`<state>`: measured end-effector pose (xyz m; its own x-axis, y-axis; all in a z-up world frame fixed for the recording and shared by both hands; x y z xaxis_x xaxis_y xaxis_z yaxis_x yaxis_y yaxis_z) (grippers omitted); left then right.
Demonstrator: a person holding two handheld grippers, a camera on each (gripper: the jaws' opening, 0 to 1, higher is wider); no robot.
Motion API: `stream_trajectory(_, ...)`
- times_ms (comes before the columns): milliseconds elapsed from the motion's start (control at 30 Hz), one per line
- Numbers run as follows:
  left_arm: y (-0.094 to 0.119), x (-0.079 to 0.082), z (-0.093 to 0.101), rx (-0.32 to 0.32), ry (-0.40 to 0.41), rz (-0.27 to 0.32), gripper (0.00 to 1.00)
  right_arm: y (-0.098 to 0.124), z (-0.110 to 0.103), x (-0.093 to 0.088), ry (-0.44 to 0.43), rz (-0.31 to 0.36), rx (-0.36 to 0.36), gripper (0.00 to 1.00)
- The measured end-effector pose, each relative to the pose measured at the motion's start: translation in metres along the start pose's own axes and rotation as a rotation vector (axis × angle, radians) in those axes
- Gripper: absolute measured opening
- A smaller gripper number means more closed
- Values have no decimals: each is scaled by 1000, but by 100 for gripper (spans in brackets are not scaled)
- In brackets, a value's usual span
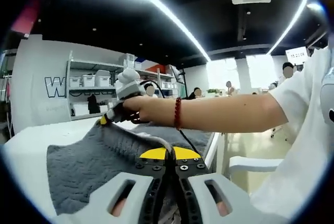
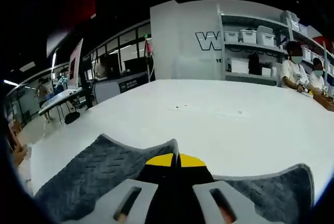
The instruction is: Open the folded towel by lifting each exposed corner and separating the folded layers until the towel lies flat within the target outline without major curled edges
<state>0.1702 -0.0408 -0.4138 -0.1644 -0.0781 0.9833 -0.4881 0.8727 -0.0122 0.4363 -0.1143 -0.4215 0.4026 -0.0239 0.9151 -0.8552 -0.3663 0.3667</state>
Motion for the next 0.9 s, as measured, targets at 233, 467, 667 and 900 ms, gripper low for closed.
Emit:
stream_trajectory(233, 9, 9, -5, -8, -7, 24, 0, -2, -13, 14, -6, 12, 27, 0)
stream_trajectory(467, 17, 16, -8, 12, -34, 27, 0, -2, -20, 20, -4, 23, 37, 0)
stream_trajectory(667, 25, 23, -15, 17, -26, 51, 0, 0, -28, 30, -8, 39, 56, 0)
stream_trajectory(900, 33, 27, -21, 37, -44, 56, 0, -1, -32, 39, 0, 52, 69, 0)
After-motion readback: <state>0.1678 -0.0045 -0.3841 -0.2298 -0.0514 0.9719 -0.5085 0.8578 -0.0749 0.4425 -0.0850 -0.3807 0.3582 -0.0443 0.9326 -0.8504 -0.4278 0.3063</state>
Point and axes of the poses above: the point that each gripper's makers call its tool centre point, and the gripper's own axes: y roughly backward along the fingers, z roughly to its right, x roughly out of its top, the point moved 1 cm from there along y, roughly backward along the fingers, and after that the axes turned 5 degrees about -y, right-handed, at the moved point
